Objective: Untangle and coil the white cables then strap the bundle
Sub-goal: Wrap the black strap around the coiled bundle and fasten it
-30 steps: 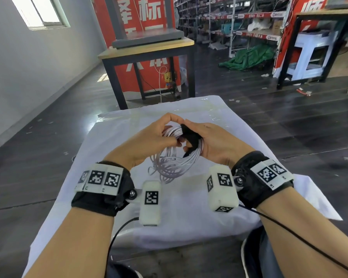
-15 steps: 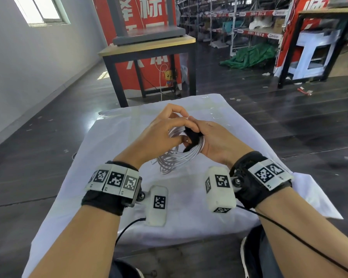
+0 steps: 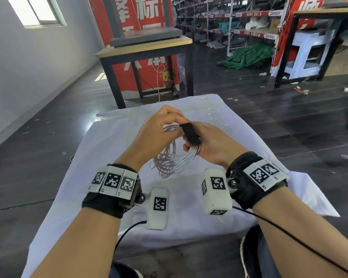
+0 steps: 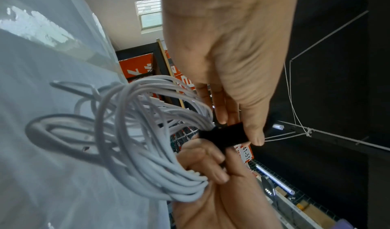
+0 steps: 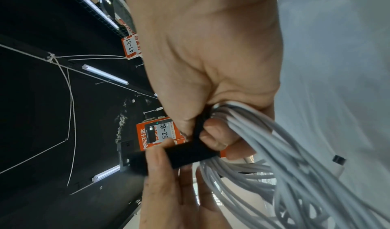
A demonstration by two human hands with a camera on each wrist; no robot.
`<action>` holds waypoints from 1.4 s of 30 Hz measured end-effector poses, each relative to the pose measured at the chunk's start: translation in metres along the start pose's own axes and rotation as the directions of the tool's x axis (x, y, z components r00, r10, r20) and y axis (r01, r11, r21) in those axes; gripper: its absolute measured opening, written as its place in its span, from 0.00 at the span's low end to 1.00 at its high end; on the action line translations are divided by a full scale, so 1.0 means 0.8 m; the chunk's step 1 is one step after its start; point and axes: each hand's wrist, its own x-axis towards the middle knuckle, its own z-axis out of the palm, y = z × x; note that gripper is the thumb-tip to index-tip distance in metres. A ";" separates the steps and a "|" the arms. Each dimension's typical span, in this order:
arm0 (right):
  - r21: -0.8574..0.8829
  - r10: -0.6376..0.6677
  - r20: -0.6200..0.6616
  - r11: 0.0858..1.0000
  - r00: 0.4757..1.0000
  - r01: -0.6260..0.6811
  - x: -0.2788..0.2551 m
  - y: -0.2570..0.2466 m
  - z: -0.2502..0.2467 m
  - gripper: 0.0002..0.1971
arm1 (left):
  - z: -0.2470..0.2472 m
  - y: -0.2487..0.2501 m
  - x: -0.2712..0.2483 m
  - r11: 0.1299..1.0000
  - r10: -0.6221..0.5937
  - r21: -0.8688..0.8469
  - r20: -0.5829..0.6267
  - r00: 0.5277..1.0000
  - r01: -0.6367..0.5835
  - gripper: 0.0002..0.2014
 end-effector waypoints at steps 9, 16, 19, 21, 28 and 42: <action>-0.006 -0.017 -0.024 1.000 1.000 0.017 -0.001 -0.004 0.000 0.11 | -0.003 0.008 0.001 0.913 -0.272 -0.361 -0.187 0.944 0.192 0.11; -0.119 0.050 0.083 0.992 0.995 -0.040 -0.007 -0.005 0.002 0.12 | -0.019 -0.016 0.005 0.652 -0.608 -0.668 -0.178 0.774 0.358 0.06; -0.155 0.027 0.103 0.988 0.994 -0.011 -0.008 -0.004 0.001 0.13 | -0.014 -0.022 0.004 0.654 -0.611 -0.594 -0.050 0.790 0.468 0.07; -0.134 -0.008 0.105 0.991 0.994 0.022 -0.008 -0.005 0.000 0.12 | -0.010 -0.025 0.005 0.659 -0.603 -0.553 0.016 0.797 0.510 0.09; -0.097 -0.064 0.087 0.993 0.994 0.072 -0.007 -0.001 0.003 0.10 | 0.006 -0.014 0.002 0.682 -0.608 -0.428 0.119 0.785 0.593 0.10; -0.189 -0.130 0.140 0.970 0.982 0.156 -0.010 -0.001 0.004 0.11 | -0.003 -0.014 0.001 0.661 -0.625 -0.301 0.285 0.727 0.687 0.05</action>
